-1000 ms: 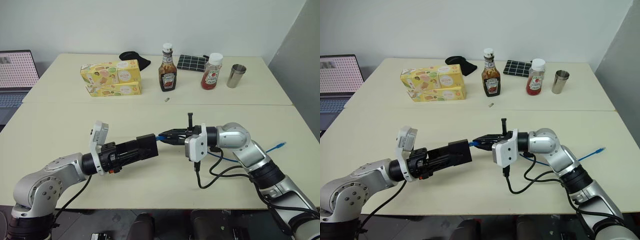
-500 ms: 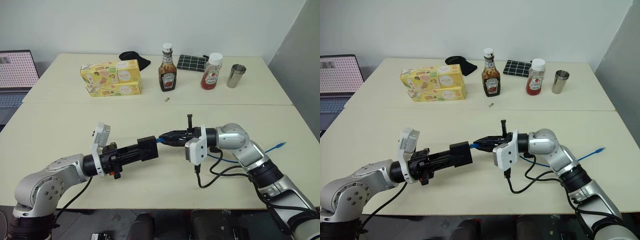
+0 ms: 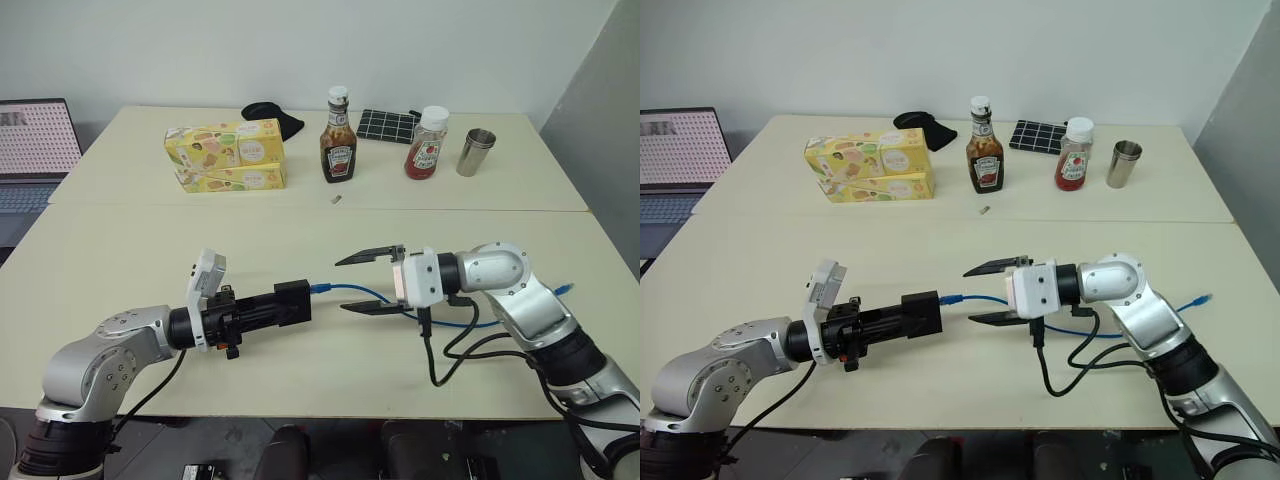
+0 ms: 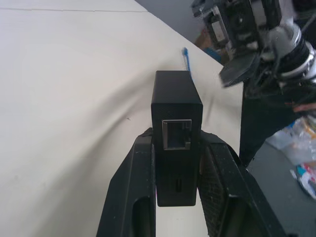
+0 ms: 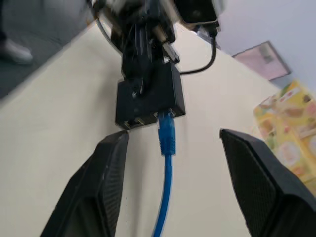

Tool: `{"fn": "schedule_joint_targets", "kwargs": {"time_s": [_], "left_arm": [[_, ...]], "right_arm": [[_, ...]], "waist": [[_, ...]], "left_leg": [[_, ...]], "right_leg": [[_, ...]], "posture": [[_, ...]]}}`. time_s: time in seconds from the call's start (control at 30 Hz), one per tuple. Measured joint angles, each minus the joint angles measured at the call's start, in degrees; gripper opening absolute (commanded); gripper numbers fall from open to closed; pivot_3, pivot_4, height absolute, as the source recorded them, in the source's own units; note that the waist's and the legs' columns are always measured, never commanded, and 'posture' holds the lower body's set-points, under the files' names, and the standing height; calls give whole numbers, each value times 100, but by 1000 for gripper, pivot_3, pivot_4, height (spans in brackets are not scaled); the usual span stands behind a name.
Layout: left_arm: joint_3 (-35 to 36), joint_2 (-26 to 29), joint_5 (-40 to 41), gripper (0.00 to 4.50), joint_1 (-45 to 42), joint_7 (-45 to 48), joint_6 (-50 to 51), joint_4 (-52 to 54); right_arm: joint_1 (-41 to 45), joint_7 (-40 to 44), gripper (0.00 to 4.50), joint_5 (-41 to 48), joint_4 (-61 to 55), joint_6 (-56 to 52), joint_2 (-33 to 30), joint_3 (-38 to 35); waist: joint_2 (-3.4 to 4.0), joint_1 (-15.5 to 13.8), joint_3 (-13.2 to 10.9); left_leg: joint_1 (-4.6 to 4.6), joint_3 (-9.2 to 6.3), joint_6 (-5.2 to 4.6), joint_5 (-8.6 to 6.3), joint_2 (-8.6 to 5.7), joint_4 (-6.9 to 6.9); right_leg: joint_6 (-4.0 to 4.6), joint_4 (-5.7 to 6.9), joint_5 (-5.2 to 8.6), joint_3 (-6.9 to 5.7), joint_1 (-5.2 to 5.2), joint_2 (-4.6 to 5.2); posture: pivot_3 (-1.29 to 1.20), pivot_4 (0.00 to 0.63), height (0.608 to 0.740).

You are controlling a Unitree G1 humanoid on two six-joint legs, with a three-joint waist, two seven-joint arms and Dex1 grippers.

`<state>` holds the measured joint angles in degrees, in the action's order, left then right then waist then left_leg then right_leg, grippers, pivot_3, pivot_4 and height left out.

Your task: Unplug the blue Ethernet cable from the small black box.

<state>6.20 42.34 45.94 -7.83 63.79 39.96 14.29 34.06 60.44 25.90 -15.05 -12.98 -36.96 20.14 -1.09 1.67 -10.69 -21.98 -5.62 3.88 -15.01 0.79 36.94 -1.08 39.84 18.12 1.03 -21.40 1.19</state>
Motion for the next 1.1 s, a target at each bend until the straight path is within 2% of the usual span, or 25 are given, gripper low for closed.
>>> {"fn": "schedule_joint_targets", "kwargs": {"time_s": [0.13,0.23,0.4,0.63,0.77,0.87,0.93,1.1], "left_arm": [[-152,-4,-215,781,-185,444,-436,-192],[-156,-51,-252,781,-269,610,-649,-261],[-169,-80,-318,781,-265,695,-696,-271],[-169,-108,-328,781,-265,705,-707,-271],[-169,-114,-329,781,-250,709,-768,-271],[-169,-124,-329,781,-199,719,-796,-271],[-169,-126,-335,781,-150,738,-804,-275],[-163,-125,-348,781,-114,828,-898,-334]], "right_arm": [[13,-495,3083,1206,-418,-1865,218,-298],[13,-982,3083,1392,-427,-2595,569,-327],[8,-1336,3083,1569,-433,-3215,864,-342],[4,-1331,3083,1565,-421,-3492,910,-342],[5,-1301,2454,1548,-316,-3530,929,-342],[7,-1277,1775,1461,-274,-3530,930,-333],[7,-1225,1171,1404,-268,-3529,931,-326],[11,-1071,211,1344,-259,-3527,926,-322]], "waist": [[0,21,0],[2,21,-1],[2,18,-1],[2,18,-1],[2,18,-1],[2,19,-1],[2,19,-1],[2,19,-1]], "left_leg": [[2,2,-1,-1,-6,-1],[0,11,-1,-1,-9,-2],[-8,12,-2,-1,-8,-2],[-8,14,-2,-1,-9,-2],[-8,16,-2,-1,-9,-2],[-8,16,-2,-1,-9,-2],[-8,16,-2,-1,-9,-2],[-8,16,-2,-1,-10,-2]], "right_leg": [[1,-1,1,-3,-2,-6],[1,0,1,-5,-6,-9],[0,-5,1,-7,-8,-8],[0,-6,1,-10,-8,-9],[0,-6,1,-10,-8,-9],[0,-6,1,-10,-9,-9],[0,-6,1,-10,-9,-9],[0,-6,2,-10,-9,-10]], "posture": [[0,150,740],[0,150,740],[0,150,740],[0,150,740],[0,150,740],[0,150,740],[0,150,740],[0,150,740]]}}
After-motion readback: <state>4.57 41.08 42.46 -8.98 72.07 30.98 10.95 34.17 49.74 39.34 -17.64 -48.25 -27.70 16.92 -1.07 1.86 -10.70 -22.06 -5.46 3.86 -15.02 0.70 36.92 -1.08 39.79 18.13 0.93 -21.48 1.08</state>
